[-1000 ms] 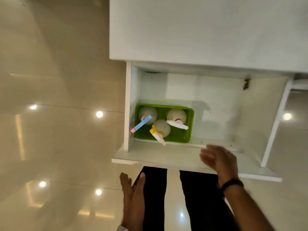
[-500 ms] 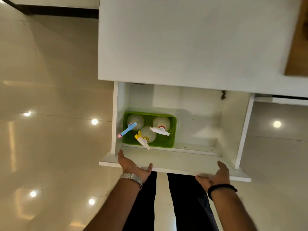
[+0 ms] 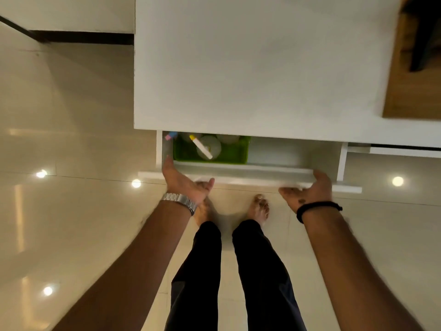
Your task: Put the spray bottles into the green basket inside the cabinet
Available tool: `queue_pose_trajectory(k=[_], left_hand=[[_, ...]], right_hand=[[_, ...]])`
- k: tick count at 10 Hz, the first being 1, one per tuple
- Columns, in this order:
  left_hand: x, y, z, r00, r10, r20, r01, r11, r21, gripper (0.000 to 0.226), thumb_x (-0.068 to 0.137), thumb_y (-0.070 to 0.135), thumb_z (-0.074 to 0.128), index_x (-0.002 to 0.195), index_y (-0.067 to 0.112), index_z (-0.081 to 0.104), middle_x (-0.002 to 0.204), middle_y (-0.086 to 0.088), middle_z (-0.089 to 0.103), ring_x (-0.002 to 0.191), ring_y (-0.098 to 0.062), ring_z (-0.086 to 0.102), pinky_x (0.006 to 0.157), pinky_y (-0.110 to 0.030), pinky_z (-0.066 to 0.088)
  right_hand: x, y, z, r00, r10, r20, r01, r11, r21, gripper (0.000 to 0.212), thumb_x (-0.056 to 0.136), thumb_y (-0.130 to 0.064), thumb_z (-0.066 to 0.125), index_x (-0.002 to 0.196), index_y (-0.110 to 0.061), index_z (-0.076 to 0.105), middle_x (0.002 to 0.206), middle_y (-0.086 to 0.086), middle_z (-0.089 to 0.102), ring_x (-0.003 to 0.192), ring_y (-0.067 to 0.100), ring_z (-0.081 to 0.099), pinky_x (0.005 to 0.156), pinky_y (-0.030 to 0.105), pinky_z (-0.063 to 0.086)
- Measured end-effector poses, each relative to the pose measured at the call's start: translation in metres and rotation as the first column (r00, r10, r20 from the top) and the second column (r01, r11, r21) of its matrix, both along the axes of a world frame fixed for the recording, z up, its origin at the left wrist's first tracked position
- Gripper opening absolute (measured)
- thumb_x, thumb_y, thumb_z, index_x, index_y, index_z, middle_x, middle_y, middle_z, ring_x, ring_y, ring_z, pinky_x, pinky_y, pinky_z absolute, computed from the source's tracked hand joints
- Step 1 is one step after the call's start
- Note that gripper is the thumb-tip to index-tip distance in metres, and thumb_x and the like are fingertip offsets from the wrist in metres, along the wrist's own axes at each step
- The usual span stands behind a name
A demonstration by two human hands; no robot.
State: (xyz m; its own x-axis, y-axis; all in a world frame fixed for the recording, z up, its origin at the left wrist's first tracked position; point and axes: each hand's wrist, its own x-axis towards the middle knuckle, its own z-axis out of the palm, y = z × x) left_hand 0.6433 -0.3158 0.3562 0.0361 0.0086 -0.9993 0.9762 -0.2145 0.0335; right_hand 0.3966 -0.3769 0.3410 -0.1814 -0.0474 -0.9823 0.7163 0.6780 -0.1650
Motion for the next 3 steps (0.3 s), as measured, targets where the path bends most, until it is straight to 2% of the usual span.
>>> queue_pose_trajectory(k=[1, 2, 3], left_hand=[[0.002, -0.019, 0.002, 0.993, -0.083, 0.080, 0.088, 0.995, -0.054, 0.090, 0.089, 0.066, 0.046, 0.152, 0.005, 0.028, 0.149, -0.023, 0.043, 0.133, -0.038, 0.048, 0.111, -0.049, 0.042], [0.004, -0.028, 0.006, 0.967, -0.193, 0.169, 0.210, 0.973, -0.093, 0.078, 0.095, 0.062, 0.039, 0.147, 0.003, 0.039, 0.142, -0.016, 0.054, 0.129, -0.031, 0.054, 0.110, -0.046, 0.042], [0.006, -0.029, 0.030, 0.896, -0.347, 0.277, 0.383, 0.919, -0.089, 0.060, 0.101, 0.052, 0.037, 0.138, 0.008, 0.050, 0.135, -0.007, 0.059, 0.126, -0.025, 0.056, 0.106, -0.041, 0.043]], right_hand=[[0.006, -0.024, 0.006, 0.998, 0.056, 0.007, -0.055, 0.996, -0.073, 0.069, 0.100, -0.038, 0.050, 0.157, -0.009, 0.024, 0.145, 0.021, 0.043, 0.132, 0.032, 0.047, 0.111, 0.046, 0.037], [0.011, -0.038, 0.014, 0.994, 0.111, -0.009, -0.111, 0.985, -0.133, 0.067, 0.103, -0.039, 0.045, 0.157, -0.006, 0.023, 0.156, 0.018, 0.039, 0.144, 0.033, 0.040, 0.120, 0.052, 0.028], [0.016, -0.046, 0.040, 0.977, 0.210, -0.030, -0.212, 0.961, -0.179, 0.058, 0.103, -0.037, 0.044, 0.151, -0.007, 0.037, 0.149, 0.014, 0.049, 0.141, 0.029, 0.044, 0.119, 0.051, 0.029]])
